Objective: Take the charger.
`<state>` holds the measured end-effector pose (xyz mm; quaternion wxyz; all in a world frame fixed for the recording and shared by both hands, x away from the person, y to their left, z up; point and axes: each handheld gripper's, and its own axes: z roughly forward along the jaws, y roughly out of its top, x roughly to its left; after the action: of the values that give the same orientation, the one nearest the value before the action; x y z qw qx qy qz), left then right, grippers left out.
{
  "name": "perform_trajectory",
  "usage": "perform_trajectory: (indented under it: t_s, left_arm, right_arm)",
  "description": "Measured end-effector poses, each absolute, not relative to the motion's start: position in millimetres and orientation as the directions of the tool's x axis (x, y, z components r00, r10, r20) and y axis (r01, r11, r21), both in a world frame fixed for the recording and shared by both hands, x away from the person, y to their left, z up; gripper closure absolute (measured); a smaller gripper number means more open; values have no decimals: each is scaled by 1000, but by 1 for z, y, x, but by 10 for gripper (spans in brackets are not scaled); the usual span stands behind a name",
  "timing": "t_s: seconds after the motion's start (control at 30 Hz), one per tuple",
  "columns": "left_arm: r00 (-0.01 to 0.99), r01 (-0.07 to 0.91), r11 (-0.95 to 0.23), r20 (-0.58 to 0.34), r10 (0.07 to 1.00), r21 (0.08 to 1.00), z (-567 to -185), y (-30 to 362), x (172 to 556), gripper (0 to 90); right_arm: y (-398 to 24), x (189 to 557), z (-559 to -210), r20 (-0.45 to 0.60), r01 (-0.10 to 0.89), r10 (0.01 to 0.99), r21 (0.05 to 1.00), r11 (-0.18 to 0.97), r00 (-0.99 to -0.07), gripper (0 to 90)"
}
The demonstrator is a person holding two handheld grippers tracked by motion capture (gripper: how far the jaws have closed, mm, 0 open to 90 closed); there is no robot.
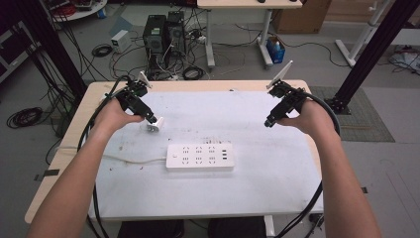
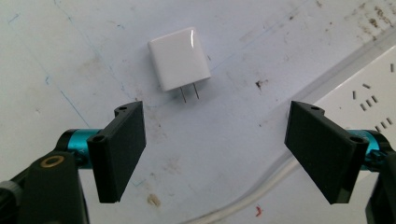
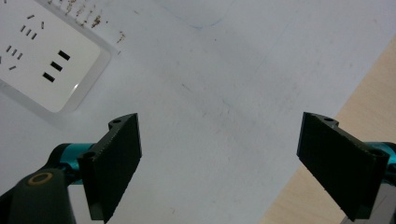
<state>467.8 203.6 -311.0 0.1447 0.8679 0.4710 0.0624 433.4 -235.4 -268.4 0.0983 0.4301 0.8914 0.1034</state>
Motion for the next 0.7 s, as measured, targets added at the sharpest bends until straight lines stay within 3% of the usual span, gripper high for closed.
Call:
perform_trajectory:
  t_s: [0.7]
  left_arm:
    - [495,842,-470,-31,868,266,-339,199,500,207]
  right_arm:
    - [-238,439,-272,-82,747,785,262,612,-614,133]
